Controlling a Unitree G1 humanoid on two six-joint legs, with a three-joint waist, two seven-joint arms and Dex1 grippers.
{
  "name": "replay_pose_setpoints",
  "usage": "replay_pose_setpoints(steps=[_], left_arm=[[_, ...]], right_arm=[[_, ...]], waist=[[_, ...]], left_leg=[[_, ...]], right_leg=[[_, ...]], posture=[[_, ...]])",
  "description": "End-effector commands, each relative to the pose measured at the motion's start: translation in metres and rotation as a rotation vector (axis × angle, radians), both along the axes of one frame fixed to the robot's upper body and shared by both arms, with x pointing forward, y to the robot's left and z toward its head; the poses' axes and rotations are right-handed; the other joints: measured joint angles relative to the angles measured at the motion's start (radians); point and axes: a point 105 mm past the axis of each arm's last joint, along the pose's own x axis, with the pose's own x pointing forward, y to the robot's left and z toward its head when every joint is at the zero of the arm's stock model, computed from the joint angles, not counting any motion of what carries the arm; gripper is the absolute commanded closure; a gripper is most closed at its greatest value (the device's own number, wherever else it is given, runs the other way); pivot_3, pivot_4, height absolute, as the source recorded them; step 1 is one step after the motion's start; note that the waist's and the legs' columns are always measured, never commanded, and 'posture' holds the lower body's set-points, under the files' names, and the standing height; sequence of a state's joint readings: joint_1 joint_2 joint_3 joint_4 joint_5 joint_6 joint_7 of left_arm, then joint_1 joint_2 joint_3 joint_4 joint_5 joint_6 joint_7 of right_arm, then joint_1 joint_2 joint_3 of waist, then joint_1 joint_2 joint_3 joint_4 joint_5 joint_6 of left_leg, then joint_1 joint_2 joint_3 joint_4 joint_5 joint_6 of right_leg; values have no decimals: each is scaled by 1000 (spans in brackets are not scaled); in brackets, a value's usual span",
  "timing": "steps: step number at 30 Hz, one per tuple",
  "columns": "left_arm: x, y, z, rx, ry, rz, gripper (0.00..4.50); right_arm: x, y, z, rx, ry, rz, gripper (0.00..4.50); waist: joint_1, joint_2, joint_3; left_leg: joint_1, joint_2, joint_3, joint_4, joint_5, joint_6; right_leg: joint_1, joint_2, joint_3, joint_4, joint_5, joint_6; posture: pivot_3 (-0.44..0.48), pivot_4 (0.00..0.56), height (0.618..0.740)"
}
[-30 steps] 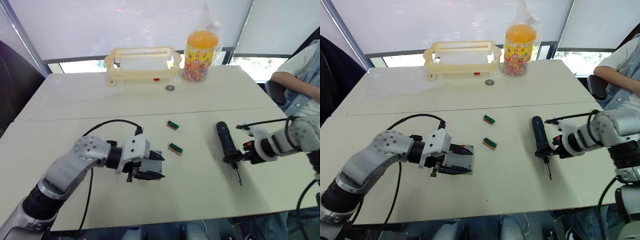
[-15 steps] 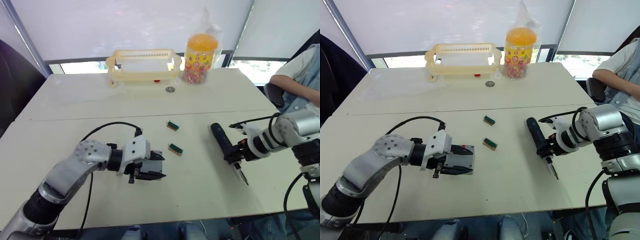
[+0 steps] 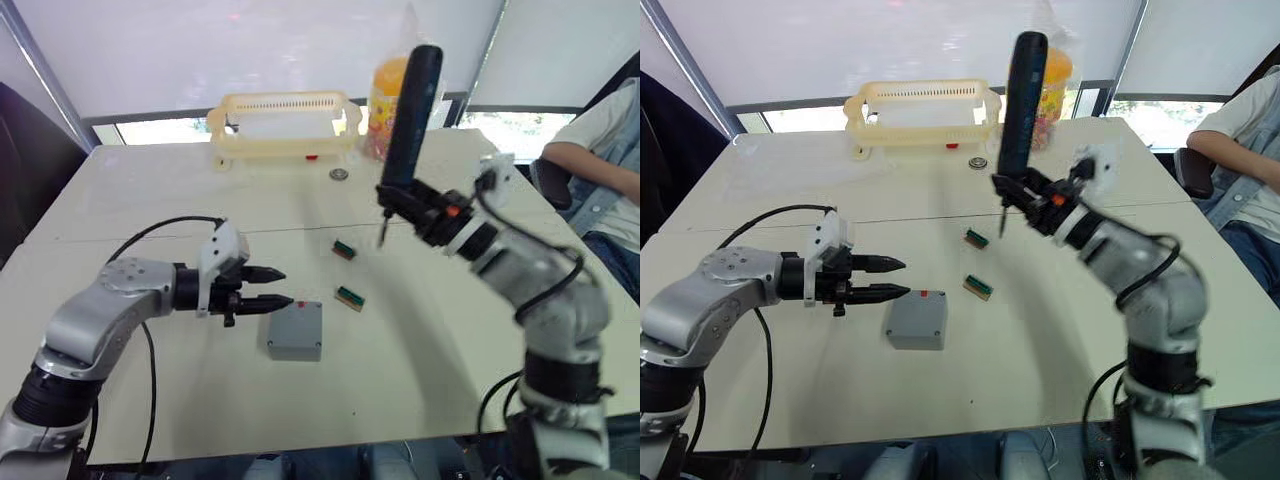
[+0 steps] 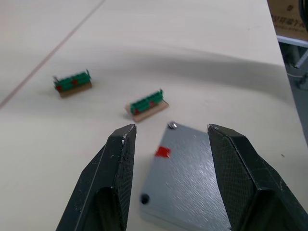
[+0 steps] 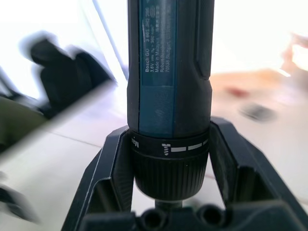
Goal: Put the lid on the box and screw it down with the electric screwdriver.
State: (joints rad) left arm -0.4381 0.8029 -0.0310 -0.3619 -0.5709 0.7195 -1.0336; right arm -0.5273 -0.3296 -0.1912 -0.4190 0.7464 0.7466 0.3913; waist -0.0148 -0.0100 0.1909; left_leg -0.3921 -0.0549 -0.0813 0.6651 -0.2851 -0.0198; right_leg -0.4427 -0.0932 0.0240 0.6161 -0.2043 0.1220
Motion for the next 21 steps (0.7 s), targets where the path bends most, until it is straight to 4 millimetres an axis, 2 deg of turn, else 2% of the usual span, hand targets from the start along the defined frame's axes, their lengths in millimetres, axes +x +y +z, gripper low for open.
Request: replay_pose_setpoints(steps=[1, 7, 10, 14, 21], left_arm=[[-7, -7, -4, 45, -22, -33, 2095], [0, -4, -20, 87, -45, -15, 2095], [3, -6, -27, 101, -61, -15, 2095], [1, -3, -48, 123, -52, -26, 2095], [-4, -1, -56, 141, -25, -42, 2095]], right_arm=[[-32, 32, 5, 26, -138, 68, 2716], [-40, 51, -20, 27, -135, 53, 2716], [-42, 54, -29, 10, -135, 45, 2716], [-40, 54, -32, -13, -151, 24, 2716], [-39, 56, -35, -14, -141, 17, 2716]], waist=[[4, 0, 0], [1, 0, 0], [0, 0, 0], [-4, 0, 0], [0, 0, -1]], left_leg=[[0, -1, 0, 0, 0, 0], [2, -2, 0, 0, 1, -1], [2, -2, -1, 0, 1, -2], [2, -1, 0, 0, 1, -2], [3, -1, -1, 0, 1, -2]], right_leg=[[0, -1, 0, 0, 0, 0], [1, 0, -1, 1, 0, 0], [1, 1, -1, 1, 0, 0], [1, 2, 0, 2, 0, -1], [1, 2, -1, 2, 0, -1]], posture=[[0, 150, 740], [0, 150, 740], [0, 150, 740], [0, 150, 740], [0, 150, 740]])
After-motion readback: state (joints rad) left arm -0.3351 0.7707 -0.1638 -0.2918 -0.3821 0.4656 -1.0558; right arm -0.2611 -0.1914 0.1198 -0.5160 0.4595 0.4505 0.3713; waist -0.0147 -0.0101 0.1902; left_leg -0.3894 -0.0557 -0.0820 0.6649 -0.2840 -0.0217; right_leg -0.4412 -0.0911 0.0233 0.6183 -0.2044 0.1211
